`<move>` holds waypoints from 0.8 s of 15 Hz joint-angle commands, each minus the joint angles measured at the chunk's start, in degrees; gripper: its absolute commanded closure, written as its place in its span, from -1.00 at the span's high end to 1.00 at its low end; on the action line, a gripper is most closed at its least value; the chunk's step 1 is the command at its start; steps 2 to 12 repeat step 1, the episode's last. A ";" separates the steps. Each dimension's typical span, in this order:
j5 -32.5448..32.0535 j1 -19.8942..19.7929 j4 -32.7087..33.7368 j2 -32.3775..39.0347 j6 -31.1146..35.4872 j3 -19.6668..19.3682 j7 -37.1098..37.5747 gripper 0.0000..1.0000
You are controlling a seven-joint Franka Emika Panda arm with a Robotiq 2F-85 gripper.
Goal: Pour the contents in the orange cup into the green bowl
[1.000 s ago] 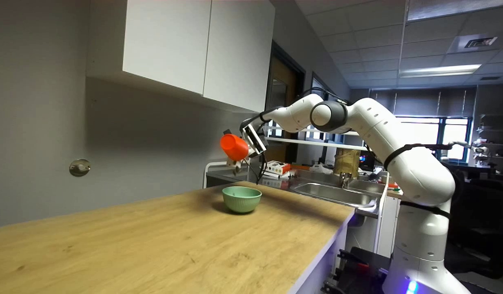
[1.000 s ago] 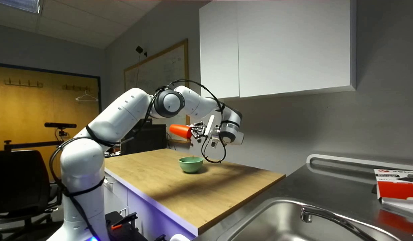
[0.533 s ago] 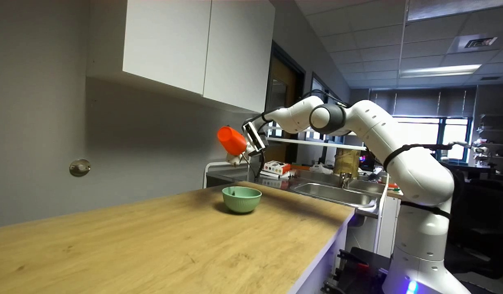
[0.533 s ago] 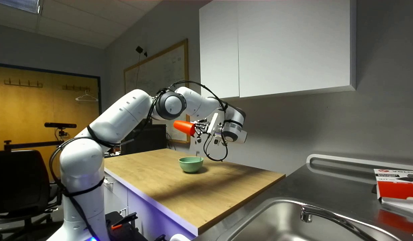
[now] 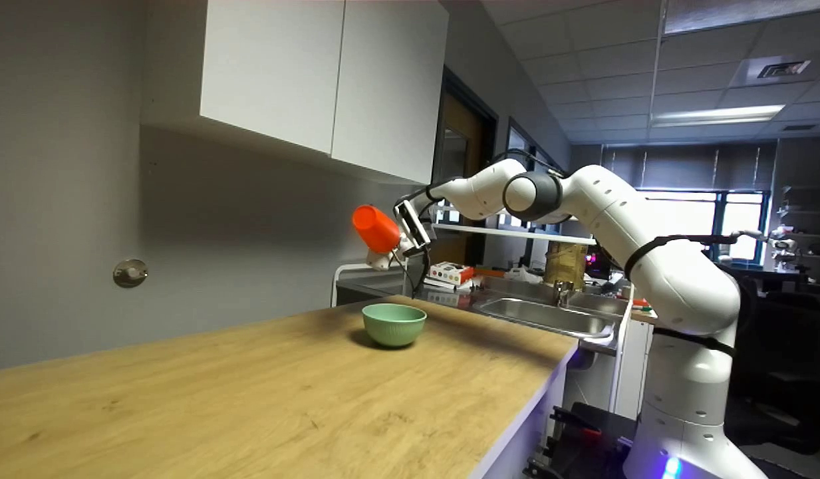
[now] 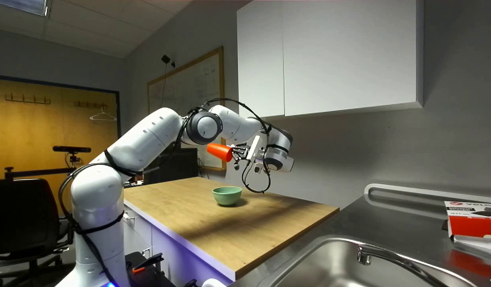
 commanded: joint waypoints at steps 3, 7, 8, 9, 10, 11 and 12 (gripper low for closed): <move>0.19 -0.66 2.59 0.91 -0.51 0.74 1.50 -0.98; 0.19 -0.66 2.59 0.91 -0.51 0.74 1.50 -0.98; 0.19 -0.66 2.59 0.91 -0.51 0.74 1.50 -0.98; 0.19 -0.66 2.59 0.91 -0.51 0.74 1.50 -0.98; 0.19 -0.66 2.59 0.91 -0.51 0.74 1.50 -0.98; 0.19 -0.66 2.59 0.91 -0.51 0.74 1.50 -0.98; 0.19 -0.66 2.59 0.91 -0.51 0.74 1.50 -0.98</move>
